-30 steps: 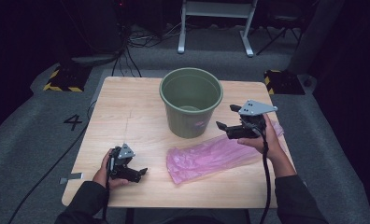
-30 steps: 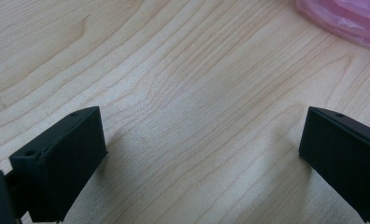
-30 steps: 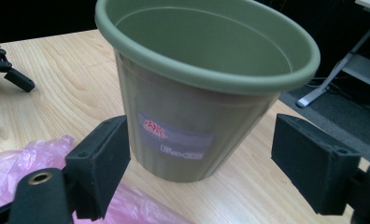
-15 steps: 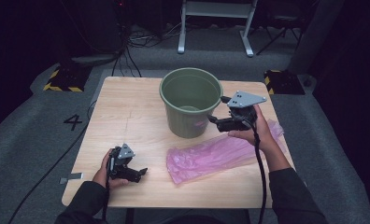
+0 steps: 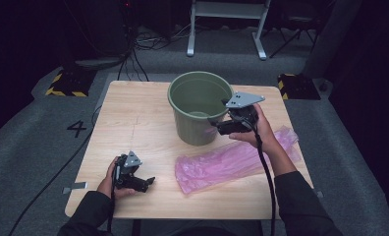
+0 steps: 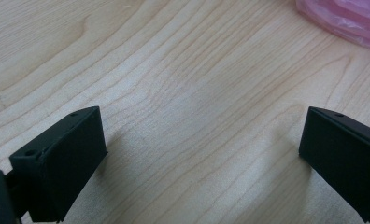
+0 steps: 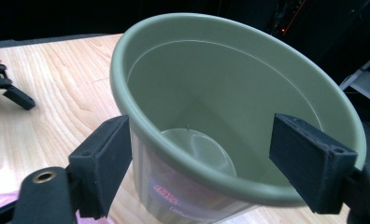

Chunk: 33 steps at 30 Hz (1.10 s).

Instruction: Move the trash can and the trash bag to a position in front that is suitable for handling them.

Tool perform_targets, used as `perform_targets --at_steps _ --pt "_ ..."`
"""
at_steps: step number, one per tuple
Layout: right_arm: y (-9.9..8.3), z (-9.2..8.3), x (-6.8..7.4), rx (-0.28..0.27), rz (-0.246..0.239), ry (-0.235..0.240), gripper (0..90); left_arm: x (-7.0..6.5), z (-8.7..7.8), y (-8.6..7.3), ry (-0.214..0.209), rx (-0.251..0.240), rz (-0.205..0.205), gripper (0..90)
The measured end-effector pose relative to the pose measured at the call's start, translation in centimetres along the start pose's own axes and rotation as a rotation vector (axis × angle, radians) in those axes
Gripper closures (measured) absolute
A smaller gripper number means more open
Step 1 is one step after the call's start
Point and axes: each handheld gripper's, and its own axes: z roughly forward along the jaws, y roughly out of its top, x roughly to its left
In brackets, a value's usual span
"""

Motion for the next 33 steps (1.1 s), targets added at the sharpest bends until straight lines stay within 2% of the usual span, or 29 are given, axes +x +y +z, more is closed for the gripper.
perform_targets --at_steps 4,5,10,11,13,15,16,17,18,23,25,26,29,33 --pt "0.4 0.7 0.1 0.004 -0.008 0.020 22.2 0.0 0.0 0.0 0.000 0.000 -0.002 0.5" --pt "0.7 1.1 0.2 0.008 -0.005 0.046 22.2 0.0 0.0 0.0 0.000 0.000 -0.001 0.5" --pt "0.9 2.1 0.4 0.032 -0.015 0.075 23.7 0.0 0.0 0.0 0.001 0.000 0.000 0.5" --pt "1.0 2.7 0.6 0.049 -0.017 0.092 28.0 0.0 0.0 0.0 0.000 -0.001 -0.004 0.5" --pt "1.0 2.9 0.6 0.052 -0.021 0.101 29.7 0.0 0.0 0.0 0.000 -0.001 -0.005 0.5" --pt "1.1 3.6 0.7 0.080 -0.029 0.125 32.8 0.0 0.0 0.0 0.000 0.000 -0.004 0.5" --pt "1.1 3.6 0.7 0.080 -0.029 0.125 32.8 0.0 0.0 0.0 0.000 0.000 -0.004 0.5" --pt "1.2 3.9 0.8 0.092 -0.036 0.125 36.6 0.0 0.0 0.0 0.001 0.000 -0.003 0.5" --pt "1.4 4.3 1.0 0.114 -0.062 0.135 49.0 -0.1 0.0 0.0 -0.002 -0.001 -0.008 0.5" --pt "1.9 5.0 2.0 0.141 -0.154 0.175 68.3 0.0 0.0 -0.1 0.001 -0.001 -0.006 0.5" --pt "2.0 5.0 2.1 0.151 -0.165 0.177 69.6 -0.1 0.0 -0.1 0.001 -0.002 -0.009 0.5" --pt "2.3 5.1 2.2 0.158 -0.203 0.199 72.5 0.0 0.0 -0.1 0.003 -0.002 -0.005 0.5" --pt "2.7 5.2 2.7 0.170 -0.241 0.218 76.2 0.0 0.0 -0.1 0.002 -0.002 -0.007 0.5" --pt "2.9 5.0 3.3 0.182 -0.263 0.228 78.6 0.0 0.0 -0.1 0.003 -0.002 -0.005 0.5"
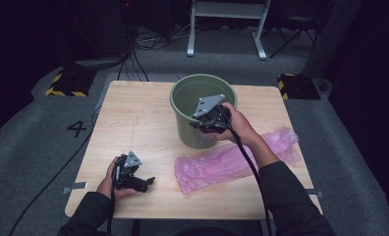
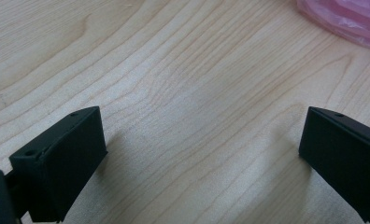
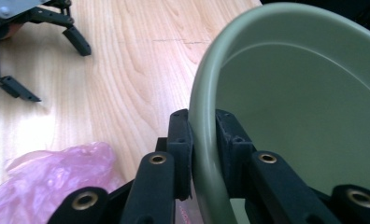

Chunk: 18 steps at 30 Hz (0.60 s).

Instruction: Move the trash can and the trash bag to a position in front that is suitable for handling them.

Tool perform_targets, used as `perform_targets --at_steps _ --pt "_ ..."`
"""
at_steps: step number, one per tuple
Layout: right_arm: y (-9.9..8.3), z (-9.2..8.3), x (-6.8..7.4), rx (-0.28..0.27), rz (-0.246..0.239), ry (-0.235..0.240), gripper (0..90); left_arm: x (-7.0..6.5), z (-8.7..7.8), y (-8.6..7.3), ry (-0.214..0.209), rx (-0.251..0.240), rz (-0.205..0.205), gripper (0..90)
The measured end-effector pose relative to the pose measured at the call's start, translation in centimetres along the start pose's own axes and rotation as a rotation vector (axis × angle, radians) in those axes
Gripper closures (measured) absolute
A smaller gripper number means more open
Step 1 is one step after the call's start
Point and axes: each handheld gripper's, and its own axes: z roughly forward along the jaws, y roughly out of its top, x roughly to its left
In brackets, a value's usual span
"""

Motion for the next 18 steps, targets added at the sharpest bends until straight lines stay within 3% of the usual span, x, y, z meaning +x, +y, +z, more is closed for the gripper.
perform_targets --at_steps 10,11,12,13,14,15,18 --pt "-0.6 -1.8 1.9 0.012 -0.040 0.030 78.3 0.0 0.0 0.0 0.002 0.001 -0.002 0.5" --pt "-0.8 -2.0 2.0 0.005 -0.035 0.023 73.0 0.0 0.0 0.0 0.003 0.001 -0.002 0.5" --pt "-1.2 -2.6 2.1 -0.025 -0.013 0.016 57.9 0.0 0.0 0.0 0.001 0.000 -0.002 0.5" --pt "-1.2 -2.6 2.1 -0.025 -0.013 0.016 57.9 0.0 0.0 0.0 0.001 0.000 -0.002 0.5" --pt "-1.4 -2.9 2.2 -0.035 -0.006 0.008 50.4 0.0 0.0 0.0 0.002 0.000 -0.002 0.5" --pt "-1.9 -3.7 2.6 -0.057 0.018 -0.031 36.2 0.0 0.0 0.0 0.003 0.001 -0.002 0.5" --pt "-2.9 -4.9 2.9 -0.093 0.033 -0.064 31.3 0.0 0.0 0.0 0.003 0.001 -0.002 0.5"
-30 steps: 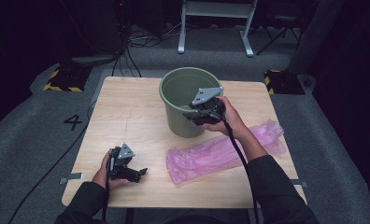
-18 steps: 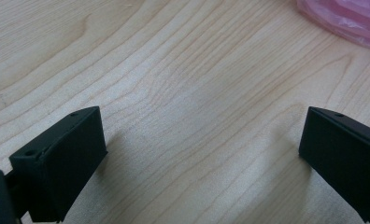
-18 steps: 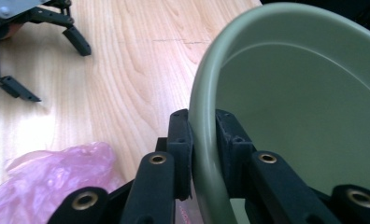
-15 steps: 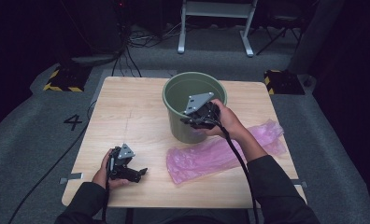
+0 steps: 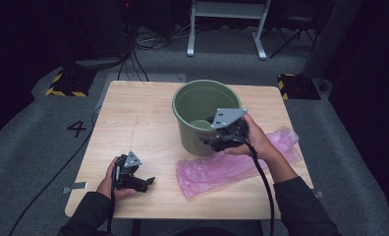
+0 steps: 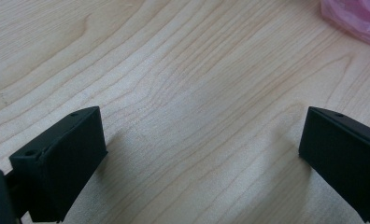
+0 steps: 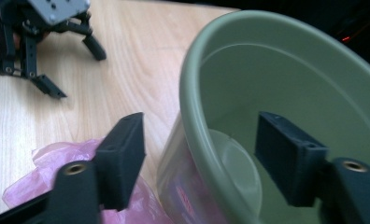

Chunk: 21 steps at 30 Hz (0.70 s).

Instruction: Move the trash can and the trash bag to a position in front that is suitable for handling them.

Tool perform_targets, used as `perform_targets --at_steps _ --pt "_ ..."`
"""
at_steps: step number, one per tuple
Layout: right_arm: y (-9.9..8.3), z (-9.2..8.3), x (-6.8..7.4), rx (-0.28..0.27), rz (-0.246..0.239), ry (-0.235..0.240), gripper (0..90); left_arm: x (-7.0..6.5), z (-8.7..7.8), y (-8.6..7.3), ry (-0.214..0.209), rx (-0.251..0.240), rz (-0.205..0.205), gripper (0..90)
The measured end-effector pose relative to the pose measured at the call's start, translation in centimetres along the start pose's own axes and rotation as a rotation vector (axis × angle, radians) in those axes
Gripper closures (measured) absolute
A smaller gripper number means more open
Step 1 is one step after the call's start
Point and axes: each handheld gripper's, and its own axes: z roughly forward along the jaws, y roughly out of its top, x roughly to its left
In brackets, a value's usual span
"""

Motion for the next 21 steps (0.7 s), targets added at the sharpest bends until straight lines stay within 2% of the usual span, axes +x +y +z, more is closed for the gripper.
perform_targets --at_steps 1,2,3,5,6,7,9,12,14,15,18,20,21 --pt "-0.5 -0.6 0.0 -0.020 0.019 -0.009 30.5 0.0 0.0 0.0 0.000 0.000 0.000 0.5" --pt "-1.3 -1.9 0.1 -0.047 0.047 -0.039 29.9 0.0 0.0 0.0 0.000 0.000 0.000 0.5" --pt "-1.3 -1.9 0.1 -0.047 0.047 -0.039 29.9 0.0 0.0 0.0 0.000 0.000 0.000 0.5" --pt "-2.3 -3.4 0.3 -0.077 0.071 -0.074 29.5 0.0 0.0 0.0 0.000 -0.001 -0.001 0.5" --pt "-2.7 -3.9 0.3 -0.085 0.082 -0.076 29.3 0.0 0.0 0.0 0.000 -0.001 -0.001 0.5" --pt "-3.9 -5.1 0.5 -0.099 0.105 -0.091 28.4 0.0 0.0 0.0 0.000 -0.001 -0.001 0.5" --pt "-4.3 -5.4 0.5 -0.097 0.111 -0.093 28.0 0.0 0.0 0.0 0.000 0.000 -0.001 0.5" --pt "-6.0 -6.1 0.7 -0.082 0.119 -0.107 26.3 0.0 0.0 0.0 0.000 0.000 -0.001 0.5" --pt "-6.8 -6.3 0.8 -0.073 0.135 -0.119 25.5 0.0 0.0 0.0 0.000 0.000 -0.001 0.5" --pt "-7.7 -6.3 0.9 -0.077 0.156 -0.108 25.3 0.0 0.0 0.0 -0.001 -0.001 -0.001 0.5" --pt "-8.8 -6.0 1.3 -0.056 0.165 -0.111 24.6 0.0 0.0 0.0 0.000 -0.001 0.000 0.5" --pt "-9.7 -5.6 1.5 -0.039 0.194 -0.104 24.2 0.0 0.0 0.0 0.000 -0.001 -0.001 0.5" --pt "-9.7 -5.6 1.5 -0.039 0.194 -0.104 24.2 0.0 0.0 0.0 0.000 -0.001 -0.001 0.5"
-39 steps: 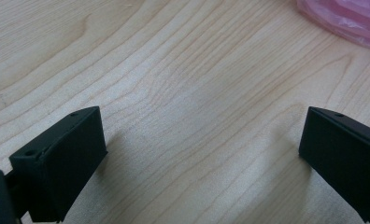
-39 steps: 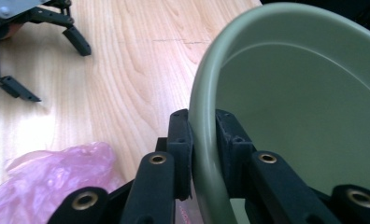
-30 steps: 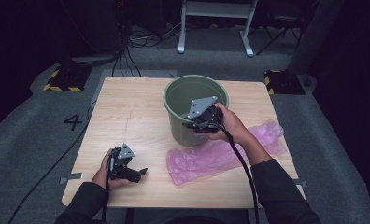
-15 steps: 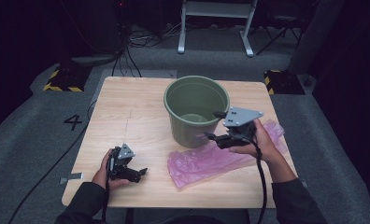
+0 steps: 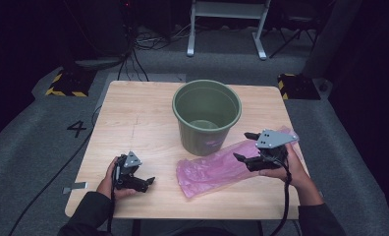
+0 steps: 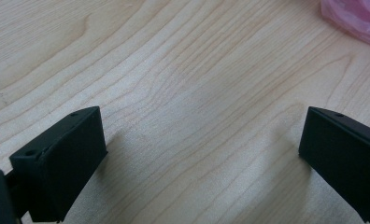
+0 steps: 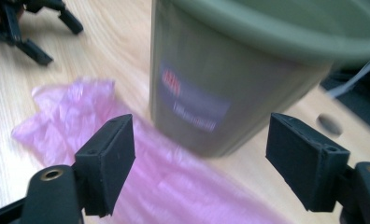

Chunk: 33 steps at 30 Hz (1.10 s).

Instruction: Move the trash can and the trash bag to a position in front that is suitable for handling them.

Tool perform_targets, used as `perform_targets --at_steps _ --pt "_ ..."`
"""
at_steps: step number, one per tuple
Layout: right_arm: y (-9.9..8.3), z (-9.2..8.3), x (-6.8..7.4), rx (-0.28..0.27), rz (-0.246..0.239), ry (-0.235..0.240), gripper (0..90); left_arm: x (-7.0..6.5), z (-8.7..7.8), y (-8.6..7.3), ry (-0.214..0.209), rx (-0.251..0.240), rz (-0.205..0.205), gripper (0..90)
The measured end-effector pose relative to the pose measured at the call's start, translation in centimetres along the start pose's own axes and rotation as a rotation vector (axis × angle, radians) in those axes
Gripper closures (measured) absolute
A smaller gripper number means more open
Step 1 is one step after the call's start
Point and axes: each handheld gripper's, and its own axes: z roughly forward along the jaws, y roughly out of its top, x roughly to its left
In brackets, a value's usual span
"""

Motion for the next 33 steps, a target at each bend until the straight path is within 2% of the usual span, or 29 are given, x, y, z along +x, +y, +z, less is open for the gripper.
perform_targets --at_steps 3,4,6,7,8,10,11,12,13,19,20,23,25,27,28,30,33 --pt "-2.2 0.8 -0.1 0.026 0.055 0.016 23.9 0.0 0.0 0.0 0.001 -0.003 -0.001 0.5" --pt "-2.2 0.8 -0.1 0.026 0.055 0.016 23.9 0.0 0.0 0.0 0.001 -0.003 -0.001 0.5" --pt "-4.0 1.5 -0.1 0.060 0.076 0.002 23.7 0.0 0.0 0.0 0.001 -0.002 -0.001 0.5" --pt "-4.0 1.5 -0.1 0.060 0.076 0.002 23.7 0.0 0.0 0.0 0.001 -0.002 -0.001 0.5" --pt "-4.7 1.7 -0.1 0.070 0.090 0.015 23.7 0.0 0.0 0.0 0.001 -0.002 -0.001 0.5" --pt "-6.3 2.1 -0.1 0.096 0.095 0.013 23.7 0.0 0.0 0.0 0.001 -0.003 -0.001 0.5" --pt "-6.9 2.2 -0.1 0.096 0.114 0.020 23.7 0.0 0.0 0.0 0.000 0.000 0.000 0.5" --pt "-8.3 2.5 -0.3 0.097 0.145 0.032 23.5 0.0 0.0 0.0 0.000 -0.001 -0.001 0.5" --pt "-8.8 2.7 -0.4 0.107 0.141 0.024 23.4 0.0 0.0 0.0 0.000 0.000 -0.001 0.5" --pt "-10.6 3.6 -1.2 0.114 0.171 0.013 23.6 0.0 0.0 0.0 0.001 -0.002 -0.001 0.5" --pt "-11.3 4.0 -1.5 0.116 0.190 0.031 23.6 0.0 0.0 0.0 0.001 -0.002 -0.001 0.5" --pt "-11.7 4.5 -1.5 0.129 0.195 0.036 23.7 0.0 0.0 0.0 0.002 -0.002 -0.001 0.6" --pt "-12.1 5.0 -1.4 0.158 0.201 0.036 28.3 -0.1 0.0 0.0 0.002 -0.001 -0.004 0.5" --pt "-12.6 5.7 -1.5 0.179 0.216 0.070 46.7 -0.2 0.0 0.0 0.003 0.001 -0.003 0.5" --pt "-12.6 5.7 -1.5 0.179 0.216 0.070 46.7 -0.2 0.0 0.0 0.003 0.001 -0.003 0.5" --pt "-12.6 5.9 -1.5 0.166 0.226 0.097 55.8 -0.2 0.0 0.0 0.005 0.001 -0.005 0.5" --pt "-12.6 5.9 -1.5 0.164 0.228 0.097 59.0 -0.3 0.1 0.1 0.013 -0.001 -0.010 0.5"
